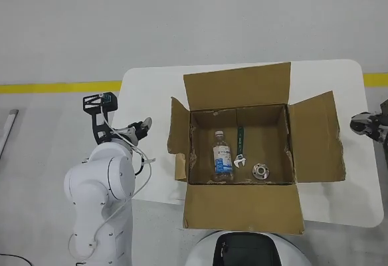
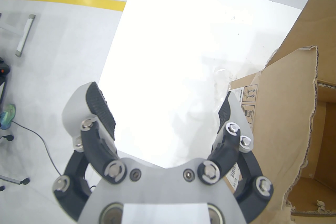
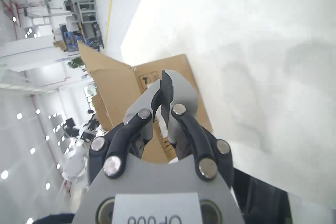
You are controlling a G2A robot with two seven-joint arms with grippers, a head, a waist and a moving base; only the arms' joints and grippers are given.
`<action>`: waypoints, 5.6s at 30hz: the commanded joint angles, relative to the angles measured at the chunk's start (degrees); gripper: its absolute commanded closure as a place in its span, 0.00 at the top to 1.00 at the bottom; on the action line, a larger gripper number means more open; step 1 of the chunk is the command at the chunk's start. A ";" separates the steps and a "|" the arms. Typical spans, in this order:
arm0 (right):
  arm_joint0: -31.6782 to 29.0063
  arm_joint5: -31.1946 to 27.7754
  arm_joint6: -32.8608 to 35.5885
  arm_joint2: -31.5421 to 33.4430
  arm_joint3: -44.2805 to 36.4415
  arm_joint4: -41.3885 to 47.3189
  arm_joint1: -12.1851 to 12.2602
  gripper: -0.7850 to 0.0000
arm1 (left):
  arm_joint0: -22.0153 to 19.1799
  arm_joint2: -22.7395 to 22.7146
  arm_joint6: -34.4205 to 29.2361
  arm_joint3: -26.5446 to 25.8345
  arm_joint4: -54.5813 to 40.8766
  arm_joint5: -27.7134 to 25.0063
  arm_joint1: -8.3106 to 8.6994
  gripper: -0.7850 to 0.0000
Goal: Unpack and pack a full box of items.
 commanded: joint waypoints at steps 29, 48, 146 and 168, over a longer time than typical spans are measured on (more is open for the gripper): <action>7.75 -4.79 10.62 -30.79 -8.96 -18.01 2.25 0.00 | 0.00 0.00 0.00 0.00 0.00 0.00 0.00 1.00; 6.78 -15.17 4.49 -12.53 -14.70 -21.15 3.88 0.00 | 0.00 0.00 0.00 0.00 0.00 0.00 0.00 1.00; 38.11 -14.91 -23.18 -40.53 31.67 -7.46 -4.11 0.00 | 8.65 10.70 10.69 -1.24 -13.57 -3.66 -0.05 1.00; 29.68 -22.83 -14.78 -33.33 20.85 -3.96 -2.35 0.00 | 10.17 13.78 10.85 0.27 -13.54 -6.33 0.08 1.00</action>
